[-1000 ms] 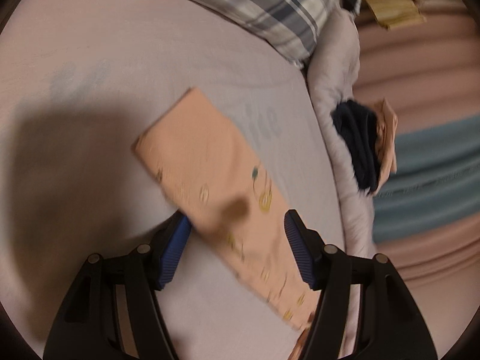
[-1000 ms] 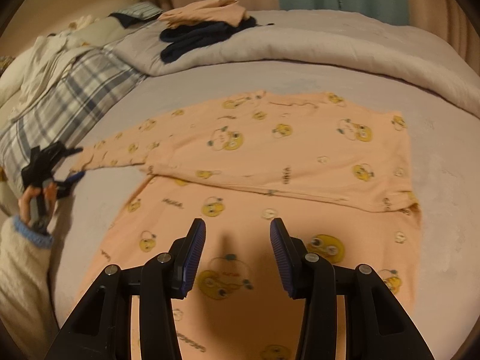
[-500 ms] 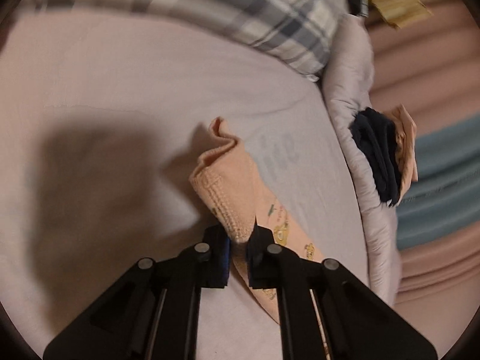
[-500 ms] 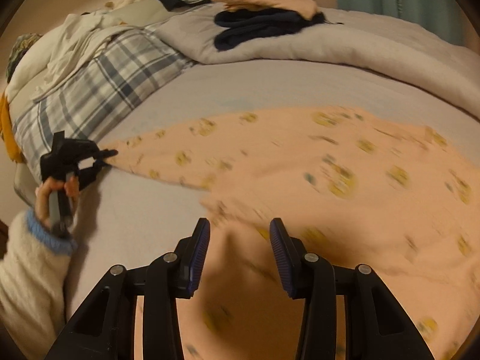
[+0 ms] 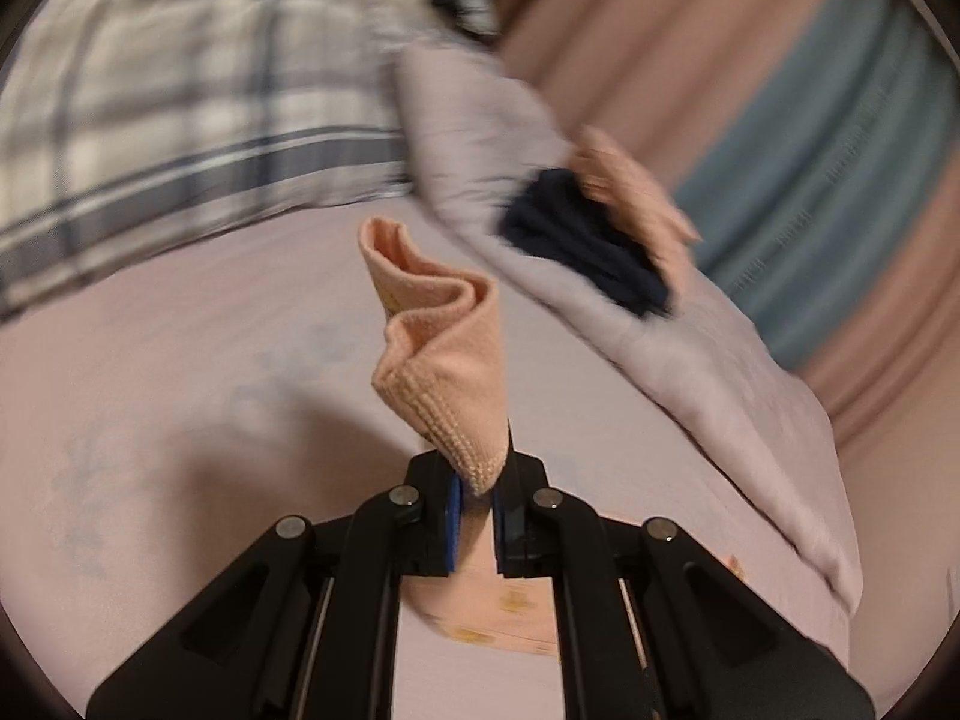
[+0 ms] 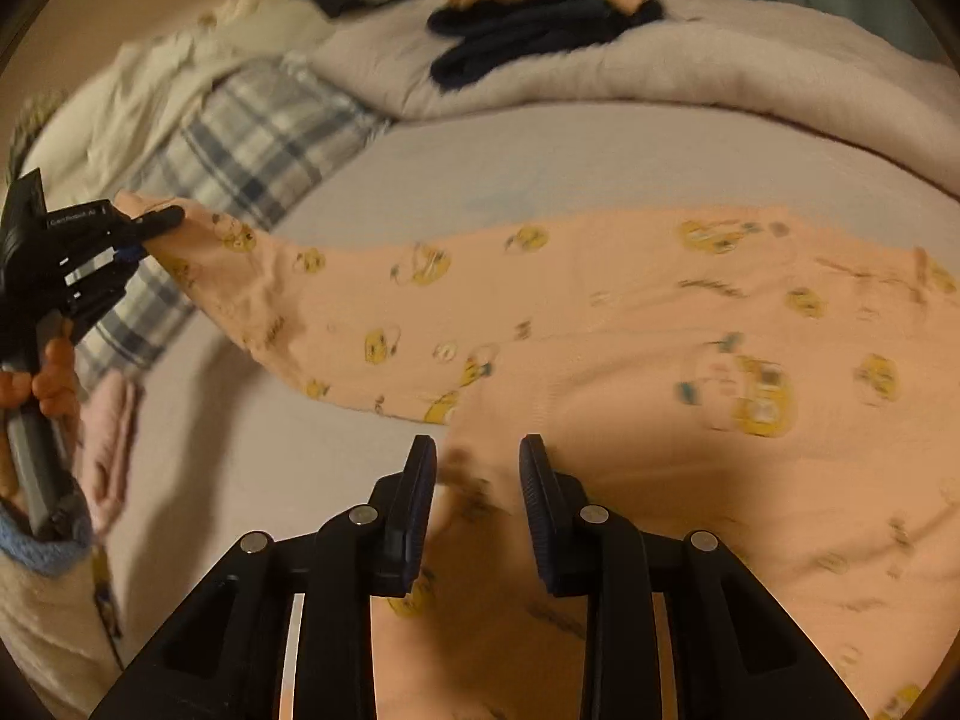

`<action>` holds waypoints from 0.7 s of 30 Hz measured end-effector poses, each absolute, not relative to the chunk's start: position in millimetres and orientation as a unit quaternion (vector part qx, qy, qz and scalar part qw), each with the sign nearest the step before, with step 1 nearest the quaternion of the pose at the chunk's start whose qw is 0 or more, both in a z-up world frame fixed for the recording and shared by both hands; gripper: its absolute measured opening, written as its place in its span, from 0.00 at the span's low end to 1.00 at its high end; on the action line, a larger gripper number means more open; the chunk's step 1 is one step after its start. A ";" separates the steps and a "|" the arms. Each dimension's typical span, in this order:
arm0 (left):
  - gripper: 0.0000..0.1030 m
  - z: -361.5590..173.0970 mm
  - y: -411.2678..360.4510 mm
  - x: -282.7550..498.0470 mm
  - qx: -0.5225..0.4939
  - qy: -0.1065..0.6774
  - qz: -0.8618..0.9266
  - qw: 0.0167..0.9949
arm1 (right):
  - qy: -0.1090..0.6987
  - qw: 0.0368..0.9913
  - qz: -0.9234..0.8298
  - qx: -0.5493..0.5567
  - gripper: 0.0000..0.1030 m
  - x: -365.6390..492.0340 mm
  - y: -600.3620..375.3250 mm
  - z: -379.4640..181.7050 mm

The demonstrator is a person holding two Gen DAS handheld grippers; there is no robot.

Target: Fold small clothes

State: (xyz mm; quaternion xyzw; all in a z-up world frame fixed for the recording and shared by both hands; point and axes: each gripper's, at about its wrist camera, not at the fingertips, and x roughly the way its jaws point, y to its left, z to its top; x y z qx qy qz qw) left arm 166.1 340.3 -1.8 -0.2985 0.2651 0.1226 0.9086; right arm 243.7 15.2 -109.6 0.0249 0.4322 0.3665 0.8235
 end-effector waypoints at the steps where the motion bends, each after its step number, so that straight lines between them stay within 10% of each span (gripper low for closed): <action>1: 0.07 4.3 325.3 171.3 -0.289 0.267 0.108 0.913 | 0.431 0.826 0.363 0.034 0.29 243.5 7.2 -108.1; 10: 0.07 14.1 142.5 222.0 -0.149 0.326 -0.022 0.933 | 0.423 0.834 0.299 0.191 0.29 259.1 -107.9 -102.5; 21: 0.18 -101.0 -8.6 265.8 -0.035 0.473 -0.122 0.872 | 0.449 0.758 0.246 0.404 0.44 278.1 -207.6 -160.0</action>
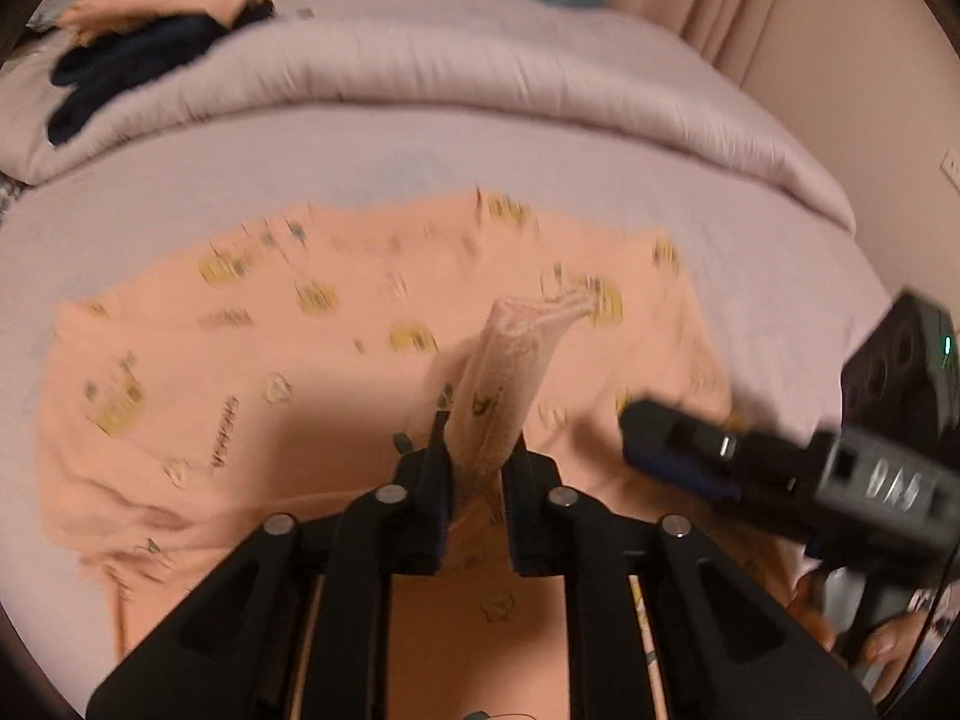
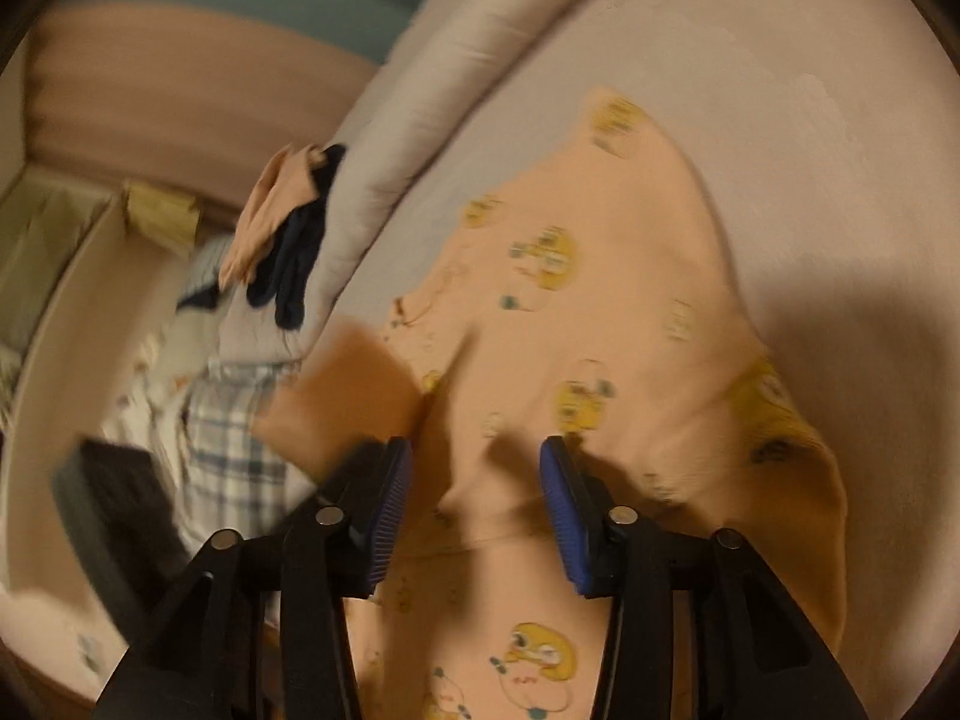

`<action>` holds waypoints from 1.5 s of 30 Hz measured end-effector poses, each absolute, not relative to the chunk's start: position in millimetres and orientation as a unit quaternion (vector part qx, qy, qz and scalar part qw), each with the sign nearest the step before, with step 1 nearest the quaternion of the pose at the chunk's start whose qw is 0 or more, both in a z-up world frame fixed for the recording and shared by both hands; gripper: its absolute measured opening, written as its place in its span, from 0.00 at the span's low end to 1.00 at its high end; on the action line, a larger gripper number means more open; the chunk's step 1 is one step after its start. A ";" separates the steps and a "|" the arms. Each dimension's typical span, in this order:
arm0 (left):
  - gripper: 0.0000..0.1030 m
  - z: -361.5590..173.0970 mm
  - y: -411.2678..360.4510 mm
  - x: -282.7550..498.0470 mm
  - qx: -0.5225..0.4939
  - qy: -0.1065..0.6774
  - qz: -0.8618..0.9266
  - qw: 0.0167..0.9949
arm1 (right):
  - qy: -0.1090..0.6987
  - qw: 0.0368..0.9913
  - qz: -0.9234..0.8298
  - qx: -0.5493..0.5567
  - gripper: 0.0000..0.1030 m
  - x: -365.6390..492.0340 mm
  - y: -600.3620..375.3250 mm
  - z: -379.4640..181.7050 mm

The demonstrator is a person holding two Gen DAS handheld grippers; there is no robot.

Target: Fold small clothes

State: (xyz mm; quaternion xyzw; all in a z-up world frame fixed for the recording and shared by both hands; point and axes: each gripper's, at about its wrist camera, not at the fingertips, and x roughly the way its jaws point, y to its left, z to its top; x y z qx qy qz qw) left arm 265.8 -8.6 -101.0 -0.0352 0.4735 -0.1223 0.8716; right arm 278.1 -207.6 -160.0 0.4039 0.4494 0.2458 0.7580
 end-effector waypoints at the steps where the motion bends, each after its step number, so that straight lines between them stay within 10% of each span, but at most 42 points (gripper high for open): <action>1: 0.27 -102.7 -7.8 266.1 -0.039 0.481 -0.131 0.866 | 0.451 0.752 0.248 0.412 0.44 279.3 -208.8 -162.7; 7: 0.58 -74.9 24.7 240.5 -0.054 0.444 -0.150 0.882 | 0.452 0.751 0.258 0.407 0.54 282.6 -197.1 -156.2; 19: 0.61 -86.0 149.2 165.1 -0.097 0.432 -0.043 0.896 | 0.487 0.755 0.240 0.368 0.54 290.4 -176.7 -146.4; 22: 0.61 -91.1 182.5 153.7 -0.132 0.431 -0.004 0.893 | 0.501 0.789 0.223 0.277 0.06 293.6 -157.9 -139.3; 32: 0.61 -100.2 188.7 154.7 -0.146 0.443 0.007 0.884 | 0.401 0.880 0.178 0.181 0.06 285.2 -191.8 -70.5; 45: 0.61 -113.1 176.6 156.8 -0.120 0.471 -0.011 0.874 | 0.440 0.896 0.025 0.054 0.09 295.4 -223.2 -115.5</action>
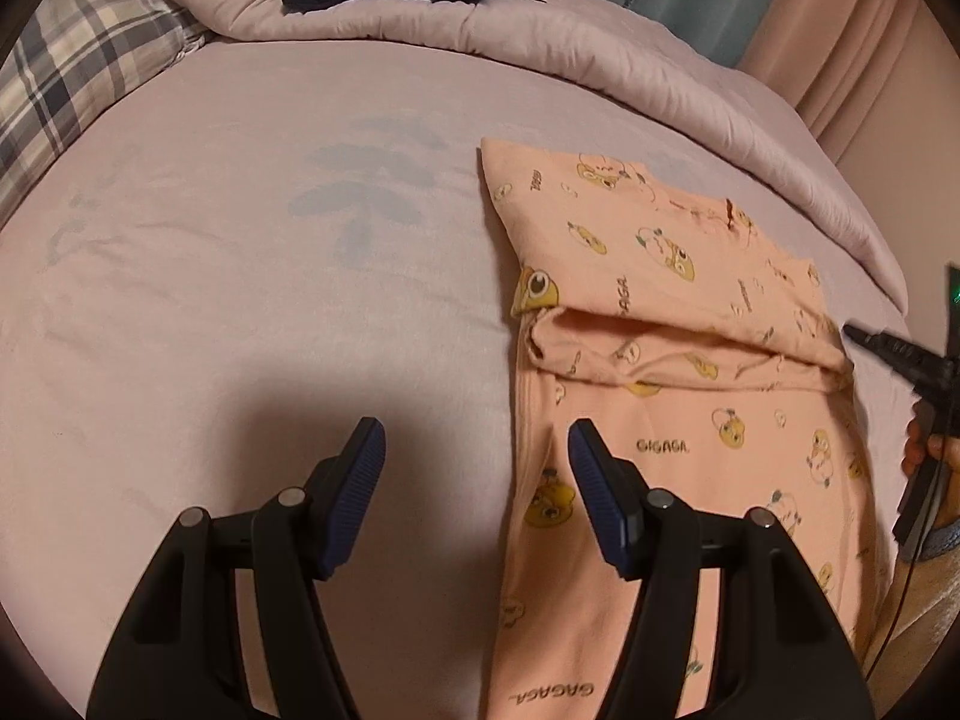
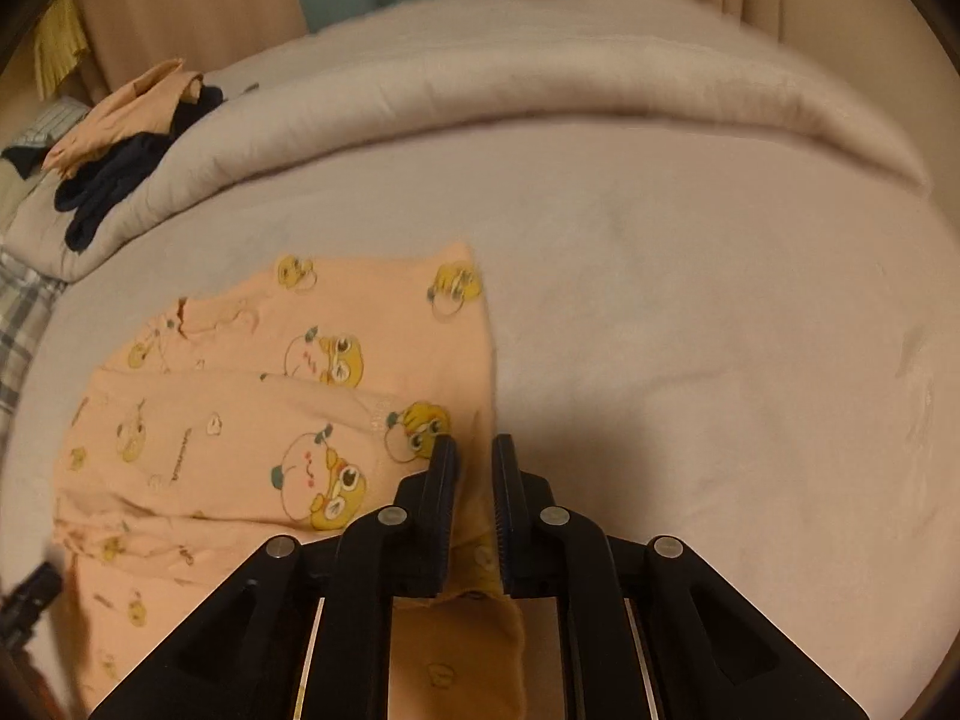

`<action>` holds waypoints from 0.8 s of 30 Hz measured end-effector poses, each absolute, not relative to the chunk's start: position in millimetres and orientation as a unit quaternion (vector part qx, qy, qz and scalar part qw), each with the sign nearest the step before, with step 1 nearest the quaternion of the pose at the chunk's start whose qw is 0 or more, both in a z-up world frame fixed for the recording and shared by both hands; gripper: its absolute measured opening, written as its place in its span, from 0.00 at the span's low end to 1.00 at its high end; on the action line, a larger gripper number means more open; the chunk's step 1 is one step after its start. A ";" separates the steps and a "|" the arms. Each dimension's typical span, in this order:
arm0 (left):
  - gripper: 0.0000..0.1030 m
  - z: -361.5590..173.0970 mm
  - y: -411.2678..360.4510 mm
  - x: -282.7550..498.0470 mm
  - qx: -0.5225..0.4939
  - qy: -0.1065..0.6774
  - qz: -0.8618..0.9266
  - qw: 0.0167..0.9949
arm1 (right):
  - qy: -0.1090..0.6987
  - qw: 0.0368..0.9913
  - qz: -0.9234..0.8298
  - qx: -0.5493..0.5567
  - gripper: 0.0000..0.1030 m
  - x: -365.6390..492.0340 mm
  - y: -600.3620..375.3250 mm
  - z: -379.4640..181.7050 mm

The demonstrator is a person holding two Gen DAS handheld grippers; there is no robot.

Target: Fold small clothes

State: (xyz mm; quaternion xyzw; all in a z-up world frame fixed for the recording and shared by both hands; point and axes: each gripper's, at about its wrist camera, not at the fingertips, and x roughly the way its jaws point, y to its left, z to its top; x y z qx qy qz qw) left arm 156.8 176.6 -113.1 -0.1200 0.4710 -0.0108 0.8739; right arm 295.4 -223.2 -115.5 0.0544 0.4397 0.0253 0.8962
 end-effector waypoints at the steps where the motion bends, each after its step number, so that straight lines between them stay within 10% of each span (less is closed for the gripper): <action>1: 0.61 -113.3 176.7 155.8 -0.120 0.472 -0.012 0.873 | 0.416 0.907 0.040 0.052 0.09 289.0 -217.2 -107.0; 12: 0.61 -123.4 169.7 131.2 -0.126 0.490 -0.019 0.863 | 0.472 0.869 0.135 0.070 0.08 302.4 -191.9 -142.2; 17: 0.61 -122.5 172.4 109.8 -0.149 0.494 -0.031 0.856 | 0.450 0.872 0.155 0.113 0.44 264.8 -216.1 -118.8; 24: 0.61 -122.5 169.0 66.6 -0.183 0.498 -0.045 0.847 | 0.456 0.863 0.163 0.145 0.45 190.5 -249.5 -117.5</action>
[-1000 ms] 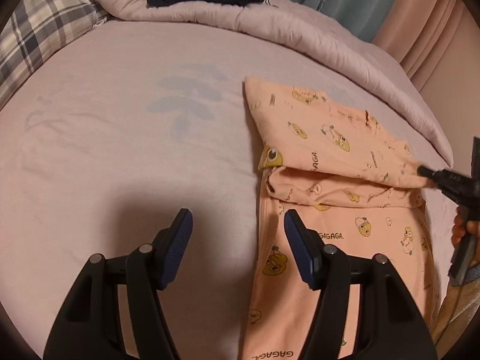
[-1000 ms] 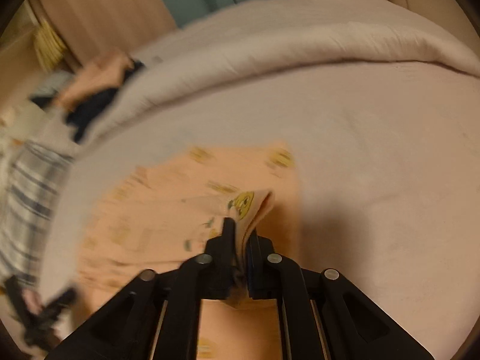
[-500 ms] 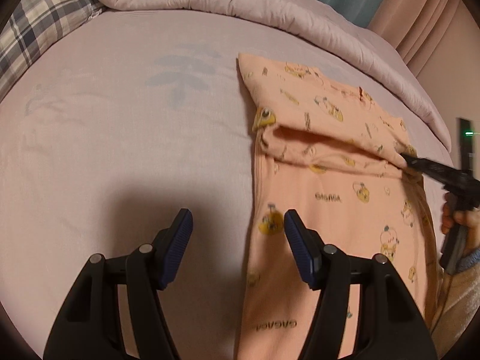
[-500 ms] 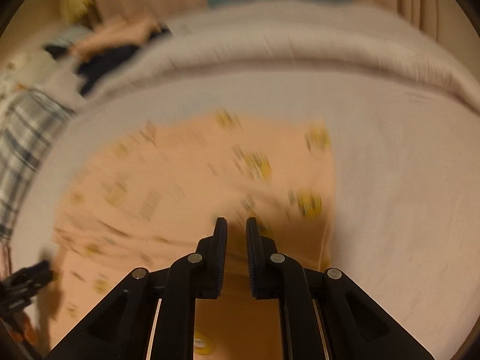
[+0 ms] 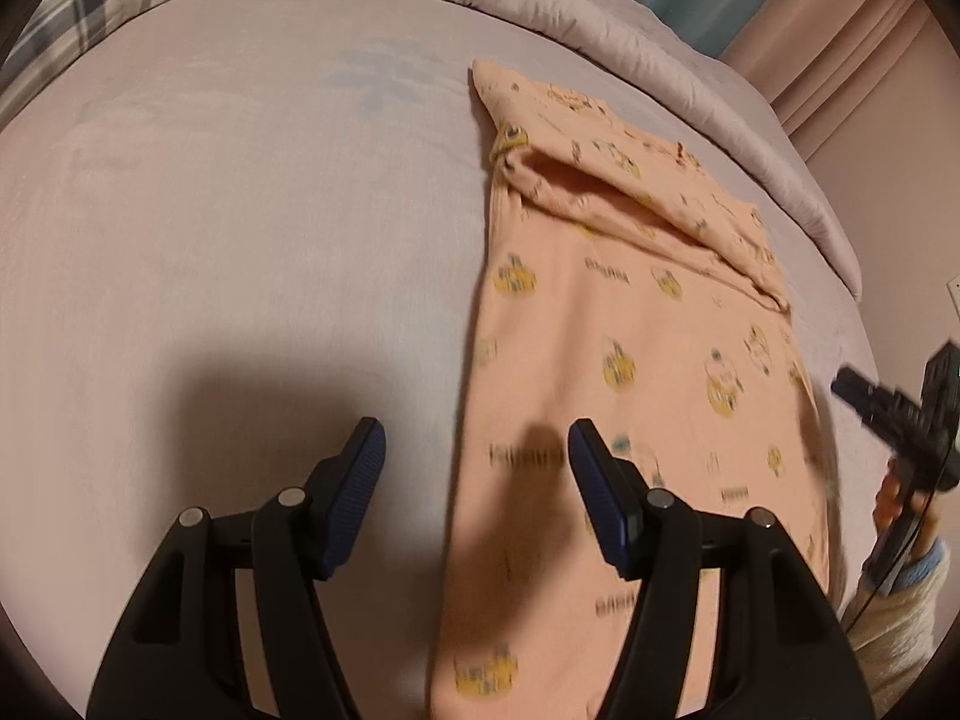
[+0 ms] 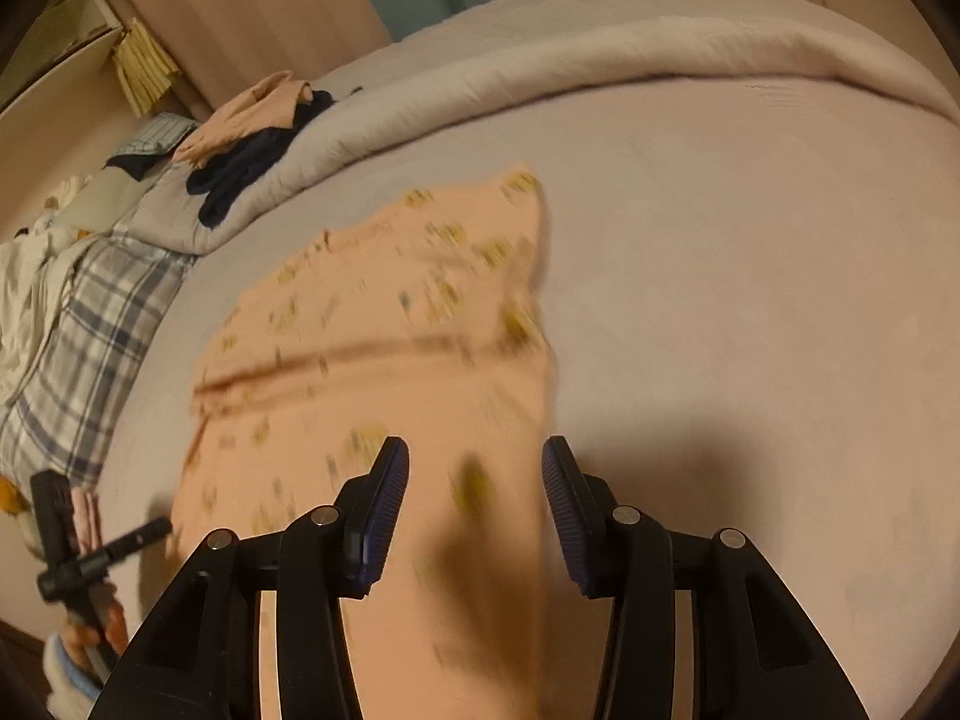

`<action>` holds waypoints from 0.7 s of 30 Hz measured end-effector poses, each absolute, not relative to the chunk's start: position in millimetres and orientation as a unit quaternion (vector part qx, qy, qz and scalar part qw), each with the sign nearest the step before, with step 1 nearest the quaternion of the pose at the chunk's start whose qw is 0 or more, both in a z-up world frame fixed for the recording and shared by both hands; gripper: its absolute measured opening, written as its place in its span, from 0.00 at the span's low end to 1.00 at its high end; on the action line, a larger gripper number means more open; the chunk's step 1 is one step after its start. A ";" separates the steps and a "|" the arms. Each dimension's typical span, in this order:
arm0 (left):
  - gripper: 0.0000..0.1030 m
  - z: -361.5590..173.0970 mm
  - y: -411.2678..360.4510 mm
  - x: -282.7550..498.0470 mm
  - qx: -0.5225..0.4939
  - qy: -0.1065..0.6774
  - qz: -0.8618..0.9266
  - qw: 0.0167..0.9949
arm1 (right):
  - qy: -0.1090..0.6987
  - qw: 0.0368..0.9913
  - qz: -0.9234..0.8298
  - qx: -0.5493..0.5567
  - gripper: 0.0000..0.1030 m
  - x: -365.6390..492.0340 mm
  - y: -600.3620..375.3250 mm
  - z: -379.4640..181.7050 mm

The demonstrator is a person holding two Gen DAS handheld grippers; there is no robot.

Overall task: Fold small clothes
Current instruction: 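Move both open grippers to the hem of the narrowed shirt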

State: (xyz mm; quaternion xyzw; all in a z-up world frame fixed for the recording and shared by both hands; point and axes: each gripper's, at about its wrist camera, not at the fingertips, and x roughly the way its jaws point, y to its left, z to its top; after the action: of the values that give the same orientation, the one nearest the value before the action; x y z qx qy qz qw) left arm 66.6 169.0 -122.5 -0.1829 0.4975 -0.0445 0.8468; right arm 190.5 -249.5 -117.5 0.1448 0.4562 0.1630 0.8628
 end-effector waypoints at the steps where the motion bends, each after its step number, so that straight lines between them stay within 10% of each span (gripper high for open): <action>1: 0.61 -121.9 167.5 61.5 -0.183 0.498 -0.044 0.847 | 0.462 0.860 0.162 0.148 0.45 181.4 -254.3 -120.8; 21: 0.61 -125.0 137.7 -14.0 -0.169 0.503 -0.059 0.846 | 0.520 0.815 0.198 0.165 0.45 100.6 -266.5 -143.5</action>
State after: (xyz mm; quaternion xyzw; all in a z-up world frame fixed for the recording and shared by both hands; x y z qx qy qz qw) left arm -14.0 137.7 -125.0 -0.1688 0.5031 -0.0592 0.8455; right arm 100.6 -266.5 -143.5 0.1649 0.5199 0.1976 0.8145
